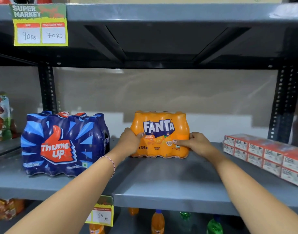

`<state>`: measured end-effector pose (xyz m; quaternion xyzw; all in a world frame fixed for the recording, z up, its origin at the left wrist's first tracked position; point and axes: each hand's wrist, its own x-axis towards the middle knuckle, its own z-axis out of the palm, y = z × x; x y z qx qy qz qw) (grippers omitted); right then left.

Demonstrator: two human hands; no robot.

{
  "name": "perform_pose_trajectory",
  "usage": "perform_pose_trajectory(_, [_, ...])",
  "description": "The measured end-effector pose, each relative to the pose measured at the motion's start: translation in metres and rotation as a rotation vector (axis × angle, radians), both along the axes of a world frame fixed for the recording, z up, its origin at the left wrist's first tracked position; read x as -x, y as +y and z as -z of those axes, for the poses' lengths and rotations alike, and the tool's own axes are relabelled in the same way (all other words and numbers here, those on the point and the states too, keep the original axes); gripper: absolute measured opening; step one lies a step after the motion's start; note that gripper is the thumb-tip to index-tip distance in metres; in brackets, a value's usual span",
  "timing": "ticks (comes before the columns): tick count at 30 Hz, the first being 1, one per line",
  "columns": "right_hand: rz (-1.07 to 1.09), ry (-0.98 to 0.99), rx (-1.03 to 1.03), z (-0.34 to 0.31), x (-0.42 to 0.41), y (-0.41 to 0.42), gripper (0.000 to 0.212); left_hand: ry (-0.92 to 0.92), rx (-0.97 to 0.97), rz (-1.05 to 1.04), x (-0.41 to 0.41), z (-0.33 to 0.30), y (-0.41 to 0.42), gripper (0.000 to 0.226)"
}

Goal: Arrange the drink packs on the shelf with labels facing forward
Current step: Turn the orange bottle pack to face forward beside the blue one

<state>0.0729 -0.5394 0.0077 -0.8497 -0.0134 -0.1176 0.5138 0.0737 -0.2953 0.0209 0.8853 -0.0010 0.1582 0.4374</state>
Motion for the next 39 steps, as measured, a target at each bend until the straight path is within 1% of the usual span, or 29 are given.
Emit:
perform_pose_trajectory(1, [0.002, -0.003, 0.023, -0.002, 0.007, 0.0, 0.042, -0.014, -0.023, 0.008, 0.003, 0.001, 0.003, 0.052])
perform_pose_trajectory(2, [0.007, -0.012, 0.042, -0.003, 0.014, 0.001, 0.038, -0.027, -0.04, 0.017, 0.007, 0.003, 0.006, 0.052])
perform_pose_trajectory(6, [0.008, -0.06, 0.082, 0.003, 0.041, 0.004, 0.04, -0.053, -0.046, 0.034, 0.028, 0.007, 0.012, 0.049])
perform_pose_trajectory(9, [0.038, -0.083, 0.052, 0.013, 0.058, 0.003, 0.056, -0.041, -0.059, 0.0, 0.047, 0.01, 0.012, 0.05])
perform_pose_trajectory(12, [0.052, -0.107, -0.008, 0.02, 0.075, 0.007, 0.072, -0.054, -0.111, -0.036, 0.063, 0.014, 0.017, 0.051])
perform_pose_trajectory(15, [0.059, -0.155, -0.021, 0.026, 0.09, 0.01, 0.079, -0.112, -0.136, 0.0, 0.074, 0.018, 0.027, 0.053])
perform_pose_trajectory(19, [0.072, -0.192, -0.009, 0.033, 0.107, 0.013, 0.085, -0.177, -0.027, 0.119, 0.086, 0.028, 0.037, 0.057])
perform_pose_trajectory(23, [0.101, -0.237, -0.065, 0.047, 0.109, 0.021, 0.084, -0.19, 0.082, 0.174, 0.087, 0.04, 0.045, 0.056])
perform_pose_trajectory(27, [0.095, -0.271, -0.104, 0.045, 0.115, 0.018, 0.075, -0.209, 0.169, 0.229, 0.095, 0.047, 0.044, 0.056])
perform_pose_trajectory(30, [0.081, -0.271, -0.128, 0.043, 0.117, 0.014, 0.08, -0.205, 0.203, 0.24, 0.097, 0.047, 0.043, 0.057])
perform_pose_trajectory(36, [0.062, -0.267, -0.148, 0.043, 0.116, 0.014, 0.074, -0.195, 0.227, 0.265, 0.093, 0.05, 0.047, 0.05])
perform_pose_trajectory(39, [0.065, -0.27, -0.175, 0.044, 0.115, 0.012, 0.083, -0.197, 0.227, 0.282, 0.093, 0.05, 0.047, 0.05])
